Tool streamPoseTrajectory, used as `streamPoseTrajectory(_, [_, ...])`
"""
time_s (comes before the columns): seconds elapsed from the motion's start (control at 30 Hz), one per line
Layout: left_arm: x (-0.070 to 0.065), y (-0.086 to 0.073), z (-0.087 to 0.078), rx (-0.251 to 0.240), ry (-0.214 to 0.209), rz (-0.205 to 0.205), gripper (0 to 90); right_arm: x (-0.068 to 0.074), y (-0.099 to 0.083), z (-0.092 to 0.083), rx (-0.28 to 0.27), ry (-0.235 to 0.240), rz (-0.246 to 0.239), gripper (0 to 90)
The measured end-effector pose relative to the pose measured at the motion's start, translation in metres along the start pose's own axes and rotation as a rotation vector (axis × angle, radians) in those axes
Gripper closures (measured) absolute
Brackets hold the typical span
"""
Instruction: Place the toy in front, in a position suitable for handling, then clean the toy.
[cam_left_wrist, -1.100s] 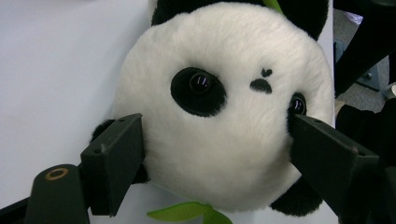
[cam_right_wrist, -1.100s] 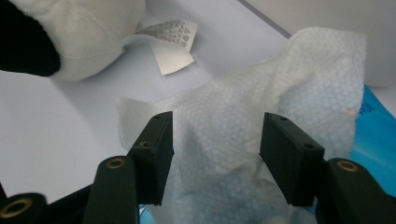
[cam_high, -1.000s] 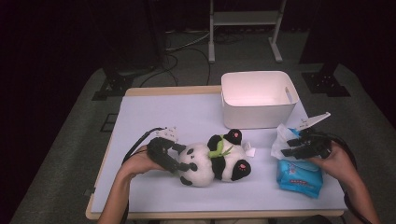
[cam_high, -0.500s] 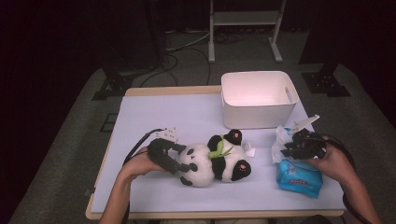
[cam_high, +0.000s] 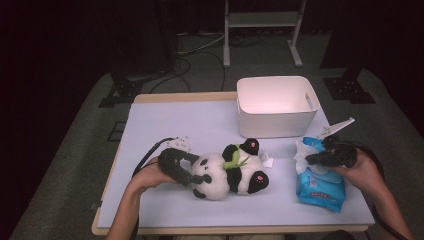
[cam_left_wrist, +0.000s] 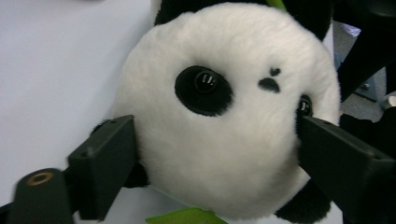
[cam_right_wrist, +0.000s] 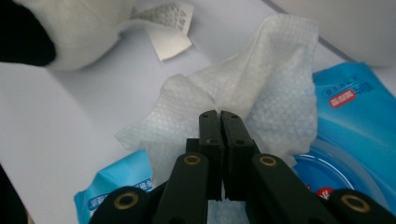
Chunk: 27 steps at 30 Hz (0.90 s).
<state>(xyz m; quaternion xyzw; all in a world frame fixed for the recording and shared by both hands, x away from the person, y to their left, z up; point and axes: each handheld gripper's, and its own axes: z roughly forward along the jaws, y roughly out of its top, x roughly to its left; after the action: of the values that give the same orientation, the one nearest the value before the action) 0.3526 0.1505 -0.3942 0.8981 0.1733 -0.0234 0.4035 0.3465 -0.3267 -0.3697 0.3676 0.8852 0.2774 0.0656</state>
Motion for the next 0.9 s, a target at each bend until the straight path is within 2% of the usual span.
streamPoseTrajectory(0.03, [0.0,0.0,0.0,0.0,0.0,0.0,10.3,0.0,0.0,0.0,0.0,0.0,0.0,87.6])
streamPoseTrajectory(0.07, [0.0,0.0,0.0,-0.001,-0.003,0.01,10.4,-0.002,0.0,-0.006,-0.035,0.029,0.02,88.0])
streamPoseTrajectory(0.2, [0.003,-0.001,-0.001,-0.001,-0.008,0.008,10.5,-0.005,0.0,-0.012,-0.042,0.042,0.028,88.1])
streamPoseTrajectory(0.4, [0.002,-0.001,0.0,-0.002,-0.005,0.007,10.3,-0.011,0.002,-0.027,-0.138,0.145,0.057,88.1])
streamPoseTrajectory(0.5, [0.002,-0.001,0.0,-0.003,-0.006,0.006,10.1,-0.013,0.003,-0.033,-0.16,0.163,0.066,88.0])
streamPoseTrajectory(0.7, [0.003,-0.001,0.0,-0.009,-0.009,-0.003,10.0,-0.011,0.011,-0.041,-0.153,0.152,0.045,88.0])
streamPoseTrajectory(0.73, [0.003,-0.001,0.0,-0.009,-0.009,-0.003,9.9,-0.007,0.018,-0.044,-0.171,0.157,0.026,88.0])
streamPoseTrajectory(0.8, [0.003,-0.001,0.0,-0.007,-0.007,-0.003,9.9,-0.006,0.021,-0.046,-0.187,0.169,0.02,88.0])
streamPoseTrajectory(0.83, [0.003,-0.001,0.0,-0.004,-0.004,0.0,9.7,0.001,0.032,-0.053,-0.214,0.179,-0.007,88.0])
streamPoseTrajectory(0.9, [0.002,-0.001,0.0,-0.002,-0.003,0.004,9.7,0.003,0.036,-0.054,-0.212,0.178,-0.022,88.0])
